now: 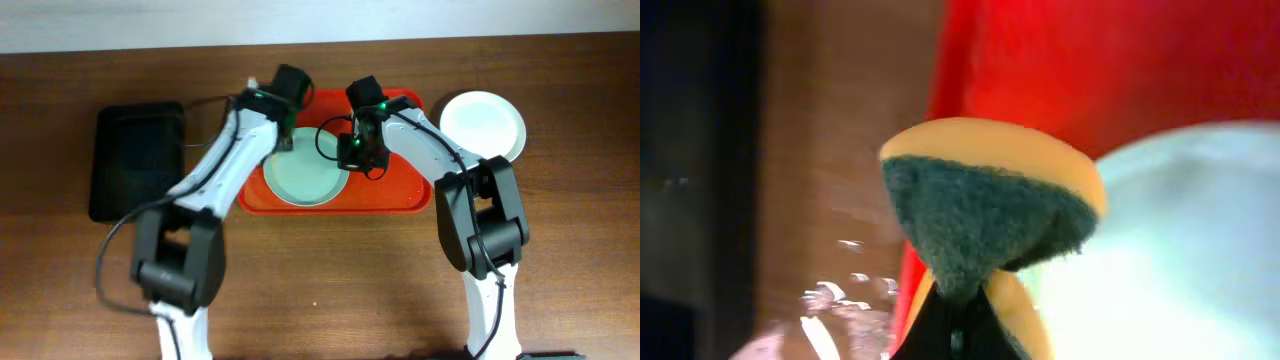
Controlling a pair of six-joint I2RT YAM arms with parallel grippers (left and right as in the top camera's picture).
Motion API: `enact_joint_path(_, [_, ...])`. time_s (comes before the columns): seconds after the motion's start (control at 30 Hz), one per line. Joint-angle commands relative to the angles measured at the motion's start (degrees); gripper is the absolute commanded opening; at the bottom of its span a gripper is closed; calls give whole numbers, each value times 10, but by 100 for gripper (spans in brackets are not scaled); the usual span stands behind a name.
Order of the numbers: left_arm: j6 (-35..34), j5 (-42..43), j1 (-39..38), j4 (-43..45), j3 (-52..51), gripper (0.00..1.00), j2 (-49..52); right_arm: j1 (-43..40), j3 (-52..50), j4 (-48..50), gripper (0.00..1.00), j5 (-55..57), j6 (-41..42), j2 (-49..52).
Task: Clean dirty plates on tray and stack at the side
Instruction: 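Scrub the green plate with the sponge in the left gripper, then lift the green plate with the right gripper and stack it on the pile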
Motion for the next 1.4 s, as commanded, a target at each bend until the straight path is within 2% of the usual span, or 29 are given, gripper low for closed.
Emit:
enact_joint_path(0.0, [-3, -33, 19, 0, 6, 0, -103, -3, 25, -12, 4, 16, -68, -23])
enact_joint_path(0.07, [-5, -21, 66, 0, 6, 0, -110, -1, 56, -35, 4, 29, -102, -55])
enact_joint_path(0.1, [-5, 19, 111, 0, 5, 0, -109, 3, 72, -48, 4, 71, -103, -74])
enact_joint_path(0.13, [-6, 70, 180, 0, 5, 0, -109, 13, 93, -66, 4, 184, -108, -107])
enact_joint_path(0.23, [-5, 109, 317, 12, -5, 0, -75, 50, 111, -73, 4, 333, -183, -148])
enact_joint_path(0.3, [-5, 144, 350, 28, -7, 0, -17, 88, 116, -73, 4, 470, -221, -149])
enact_joint_path(0.43, [-5, 144, 369, 57, -7, 0, 60, 166, 116, -42, 4, 725, -325, -149])
enact_joint_path(0.47, [-5, 144, 372, 58, -7, 6, 71, 193, 116, -24, 4, 779, -379, -149])
enact_joint_path(0.5, [-5, 150, 373, 57, -6, 45, 71, 213, 116, -1, 4, 801, -434, -149])
enact_joint_path(0.53, [10, 175, 373, 55, -1, 74, 70, 224, 116, 10, 4, 801, -472, -149])
enact_joint_path(0.57, [21, 211, 373, 36, 21, 78, 67, 240, 116, 33, 4, 817, -529, -149])
enact_joint_path(0.67, [21, 212, 373, -45, 116, 82, 41, 267, 116, 134, 4, 874, -625, -149])
enact_joint_path(0.73, [21, 212, 373, -76, 153, 100, 11, 284, 116, 182, 4, 897, -717, -149])
enact_joint_path(0.77, [21, 212, 373, -79, 153, 99, 2, 294, 116, 208, 4, 925, -730, -149])
enact_joint_path(0.83, [21, 212, 373, -95, 152, 100, -3, 309, 114, 201, 4, 888, -658, -148])
enact_joint_path(0.87, [21, 212, 373, -94, 152, 99, -3, 306, 114, 108, 4, 767, -595, -148])
enact_joint_path(0.9, [21, 212, 373, -94, 152, 99, -3, 298, 114, 55, 4, 683, -586, -144])
enact_joint_path(0.93, [21, 212, 373, -94, 152, 99, -3, 287, 114, 59, 4, 699, -586, -138])
enact_joint_path(0.97, [21, 212, 373, -94, 152, 100, -3, 285, 114, 104, 4, 785, -592, -138])
enact_joint_path(1.0, [21, 212, 373, -94, 152, 100, -3, 285, 114, 205, 4, 902, -654, -139])
enact_joint_path(1.03, [21, 212, 373, -94, 152, 99, -3, 284, 114, 270, 4, 928, -688, -139])
enact_joint_path(1.07, [21, 212, 373, -94, 152, 99, -3, 285, 114, 280, 4, 913, -679, -139])
enact_joint_path(1.1, [21, 212, 373, -94, 152, 100, -3, 284, 113, 200, 4, 837, -631, -137])
enact_joint_path(1.13, [21, 212, 373, -94, 152, 100, -3, 283, 110, 68, 4, 679, -618, -137])
enact_joint_path(1.17, [21, 212, 373, -94, 152, 99, -3, 275, 104, -6, 4, 585, -622, -134])
enact_joint_path(1.23, [21, 212, 373, -94, 152, 99, -3, 264, 102, 18, 4, 772, -611, -136])
enact_joint_path(1.27, [21, 212, 373, -94, 152, 99, -3, 254, 102, 98, 4, 913, -624, -136])
enact_joint_path(1.33, [21, 212, 373, -94, 152, 99, -3, 221, 102, 129, 4, 892, -598, -136])
enact_joint_path(1.37, [21, 212, 373, -94, 152, 99, -3, 187, 102, 101, 4, 808, -524, -136])
